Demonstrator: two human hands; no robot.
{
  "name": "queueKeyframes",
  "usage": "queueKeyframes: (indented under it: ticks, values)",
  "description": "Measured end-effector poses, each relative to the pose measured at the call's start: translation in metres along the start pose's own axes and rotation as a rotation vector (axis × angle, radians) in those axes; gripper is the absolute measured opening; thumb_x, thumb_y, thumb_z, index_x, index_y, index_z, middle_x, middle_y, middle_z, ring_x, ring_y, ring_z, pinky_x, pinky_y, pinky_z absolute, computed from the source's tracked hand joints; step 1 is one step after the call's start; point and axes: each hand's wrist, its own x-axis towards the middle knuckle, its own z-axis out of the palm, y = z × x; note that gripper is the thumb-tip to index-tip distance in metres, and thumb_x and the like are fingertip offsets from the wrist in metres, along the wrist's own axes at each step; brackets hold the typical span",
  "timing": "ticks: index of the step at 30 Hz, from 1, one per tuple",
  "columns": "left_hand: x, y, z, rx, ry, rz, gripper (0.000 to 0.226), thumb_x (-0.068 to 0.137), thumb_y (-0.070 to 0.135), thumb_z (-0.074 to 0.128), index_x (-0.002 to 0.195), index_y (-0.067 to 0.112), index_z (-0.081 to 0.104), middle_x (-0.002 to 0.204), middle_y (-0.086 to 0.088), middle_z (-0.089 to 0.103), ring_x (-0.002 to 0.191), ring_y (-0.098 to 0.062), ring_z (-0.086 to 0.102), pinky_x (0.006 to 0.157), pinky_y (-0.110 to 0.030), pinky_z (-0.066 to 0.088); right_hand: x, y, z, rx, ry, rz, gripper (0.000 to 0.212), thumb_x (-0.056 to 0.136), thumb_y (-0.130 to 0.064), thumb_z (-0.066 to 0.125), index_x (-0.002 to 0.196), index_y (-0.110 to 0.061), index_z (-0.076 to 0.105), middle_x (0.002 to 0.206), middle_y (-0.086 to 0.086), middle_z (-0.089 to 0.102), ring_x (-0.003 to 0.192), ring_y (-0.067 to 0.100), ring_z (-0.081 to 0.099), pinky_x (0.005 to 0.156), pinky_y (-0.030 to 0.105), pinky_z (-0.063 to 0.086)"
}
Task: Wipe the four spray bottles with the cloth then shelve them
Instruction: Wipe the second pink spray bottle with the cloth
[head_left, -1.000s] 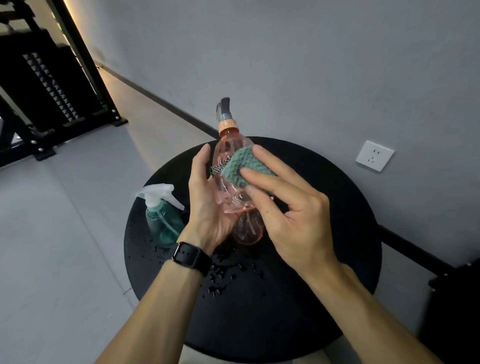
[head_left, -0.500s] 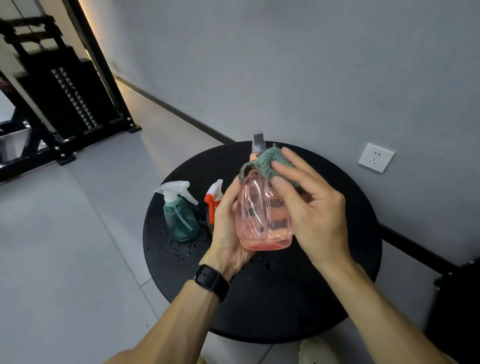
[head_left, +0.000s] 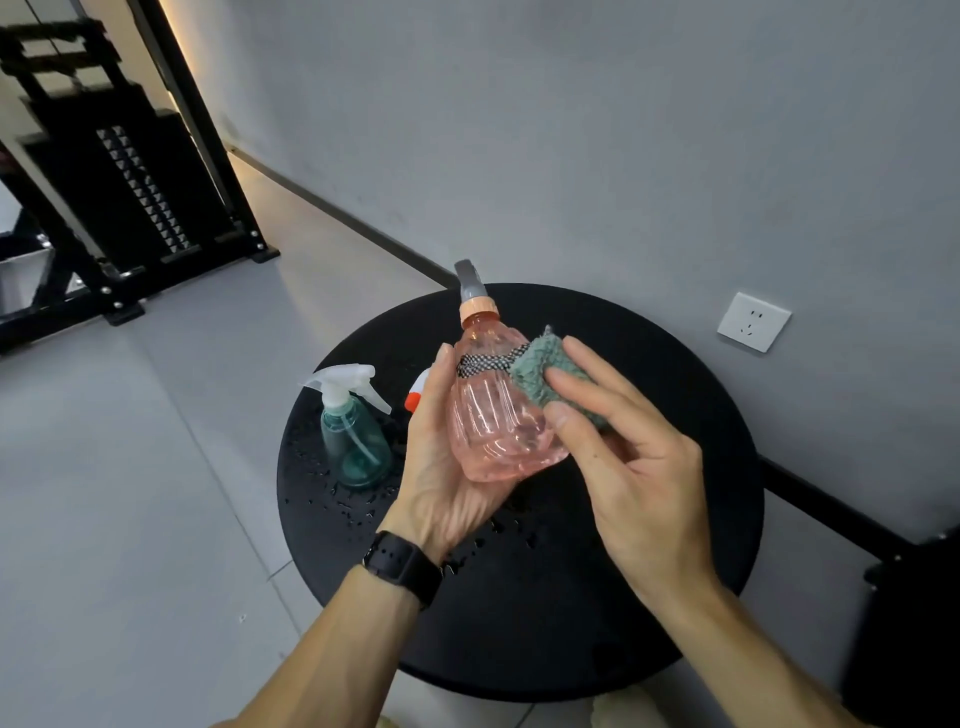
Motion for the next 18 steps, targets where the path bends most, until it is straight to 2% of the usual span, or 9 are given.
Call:
queueKeyframes:
  ticks: [2,4,9,15,17,18]
  values:
    - [0.001,0.0,-0.001,0.019,0.007,-0.003,0.073,0.084,0.048,0.065,0.136,0.0,0.05,0.125,-0.022,0.063,0.11,-0.032,0.066,0.091,-0.049,0.056,-0.002,0.002,-0.001,0.002,-0.002,-0.006,0.031,0.087,0.002,0.065,0.111,-0.017,0.07,0.13,-0.011,0.061,0.119,0.002,0.058,0.093,0.018,0.05]
    - [0.003,0.0,-0.003,0.057,0.023,0.016,0.073,0.084,0.051,0.062,0.136,0.0,0.05,0.124,-0.021,0.064,0.11,-0.031,0.067,0.09,-0.049,0.056,-0.002,0.003,-0.002,-0.001,0.001,-0.015,0.031,0.087,0.001,0.066,0.112,-0.017,0.069,0.13,-0.01,0.061,0.119,0.003,0.058,0.093,0.019,0.051]
    - [0.007,-0.001,-0.004,0.189,0.074,0.031,0.077,0.088,0.059,0.057,0.141,0.004,0.05,0.133,-0.018,0.061,0.117,-0.029,0.064,0.103,-0.053,0.048,0.003,0.006,-0.001,-0.014,0.023,-0.026,0.031,0.088,-0.001,0.065,0.115,-0.017,0.067,0.132,-0.011,0.059,0.121,0.003,0.057,0.092,0.021,0.052]
    - [0.005,-0.011,-0.004,0.26,0.095,0.021,0.053,0.102,0.047,0.041,0.132,0.008,0.062,0.117,-0.012,0.069,0.102,-0.025,0.069,0.083,-0.039,0.059,0.015,0.009,0.003,-0.068,0.063,-0.04,0.03,0.089,-0.002,0.065,0.118,-0.012,0.066,0.133,-0.011,0.057,0.121,-0.001,0.056,0.092,0.017,0.05]
    - [0.004,-0.013,-0.003,0.269,0.093,-0.011,0.053,0.101,0.05,0.043,0.127,0.009,0.066,0.117,-0.013,0.07,0.103,-0.027,0.07,0.086,-0.042,0.058,0.02,0.011,0.002,-0.081,0.086,-0.02,0.03,0.09,-0.005,0.065,0.117,-0.017,0.067,0.132,-0.015,0.057,0.121,-0.003,0.055,0.093,0.017,0.049]
    - [0.003,-0.014,-0.003,0.276,0.081,-0.028,0.058,0.098,0.054,0.045,0.127,0.009,0.066,0.121,-0.015,0.069,0.108,-0.029,0.068,0.092,-0.045,0.055,0.022,0.012,0.002,-0.09,0.096,-0.012,0.03,0.09,-0.006,0.065,0.116,-0.02,0.067,0.131,-0.017,0.057,0.12,-0.005,0.055,0.094,0.017,0.049]
